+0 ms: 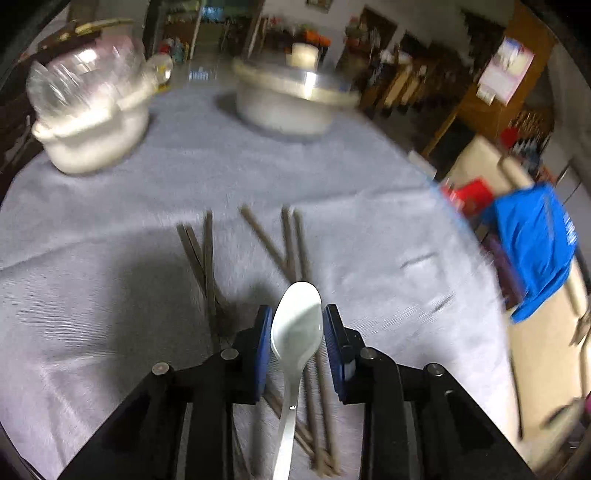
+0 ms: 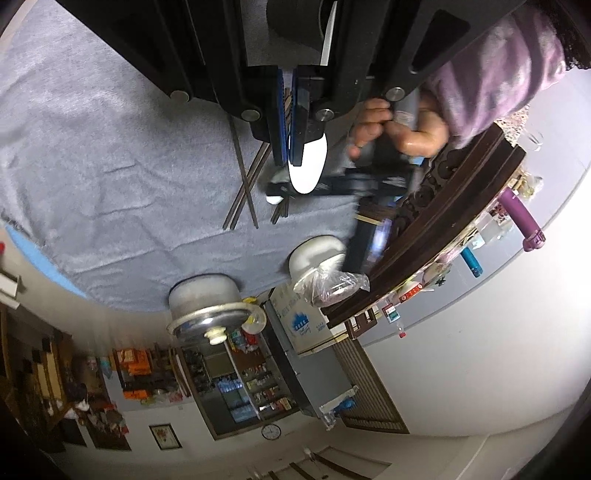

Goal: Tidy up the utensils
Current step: 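Lift both white spoons and carry them toward the grey holder cup, then lower the spoons into the grey cup and open both grippers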

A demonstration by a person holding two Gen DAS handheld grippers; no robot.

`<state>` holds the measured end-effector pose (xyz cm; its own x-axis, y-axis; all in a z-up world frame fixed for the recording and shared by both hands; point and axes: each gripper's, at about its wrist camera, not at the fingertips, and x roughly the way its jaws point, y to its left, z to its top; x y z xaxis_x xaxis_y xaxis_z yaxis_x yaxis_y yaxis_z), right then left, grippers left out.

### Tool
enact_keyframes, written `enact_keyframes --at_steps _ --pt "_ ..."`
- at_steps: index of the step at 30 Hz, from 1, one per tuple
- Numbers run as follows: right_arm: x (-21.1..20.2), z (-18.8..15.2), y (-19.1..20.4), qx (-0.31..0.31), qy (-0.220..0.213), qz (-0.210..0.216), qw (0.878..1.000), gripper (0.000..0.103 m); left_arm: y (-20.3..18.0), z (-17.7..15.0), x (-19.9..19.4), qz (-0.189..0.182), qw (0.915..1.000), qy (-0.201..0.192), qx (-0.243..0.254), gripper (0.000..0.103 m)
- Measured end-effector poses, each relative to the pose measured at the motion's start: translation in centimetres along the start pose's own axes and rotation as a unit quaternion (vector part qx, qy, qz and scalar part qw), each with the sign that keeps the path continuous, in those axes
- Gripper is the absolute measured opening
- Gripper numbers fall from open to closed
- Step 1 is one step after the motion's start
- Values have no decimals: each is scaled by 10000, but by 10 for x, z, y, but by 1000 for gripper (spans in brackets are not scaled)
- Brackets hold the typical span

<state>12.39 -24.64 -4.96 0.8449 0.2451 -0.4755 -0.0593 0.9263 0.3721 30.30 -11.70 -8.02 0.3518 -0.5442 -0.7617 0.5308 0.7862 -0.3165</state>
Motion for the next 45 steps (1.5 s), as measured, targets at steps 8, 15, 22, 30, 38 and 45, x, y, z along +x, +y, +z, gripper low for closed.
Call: enact_keyframes --at_steps 8,15,22,30,38,45 --pt "-15 -18 31 -661 -516 -443 9955 2 -28 -25 -127 -505 9823 -1780 -278 29" --pt "-28 -34 33 -731 -572 -603 9939 2 -45 -74 -146 -945 9575 -2550 -961 29" --pt "-40 -43 38 -820 -625 -654 9925 2 -56 -108 -133 -830 9496 -2764 -1219 29" --pt "-54 -49 35 -683 -617 -563 9942 2 -59 -139 -113 -455 9560 -2651 -1170 30" --pt "-66 -59 43 -724 -493 -317 9957 4 -71 -162 -127 -117 9651 -2536 -647 30" --pt "-72 -62 37 -414 -285 -71 9987 5 -66 -182 -144 -11 9707 -2373 -387 31"
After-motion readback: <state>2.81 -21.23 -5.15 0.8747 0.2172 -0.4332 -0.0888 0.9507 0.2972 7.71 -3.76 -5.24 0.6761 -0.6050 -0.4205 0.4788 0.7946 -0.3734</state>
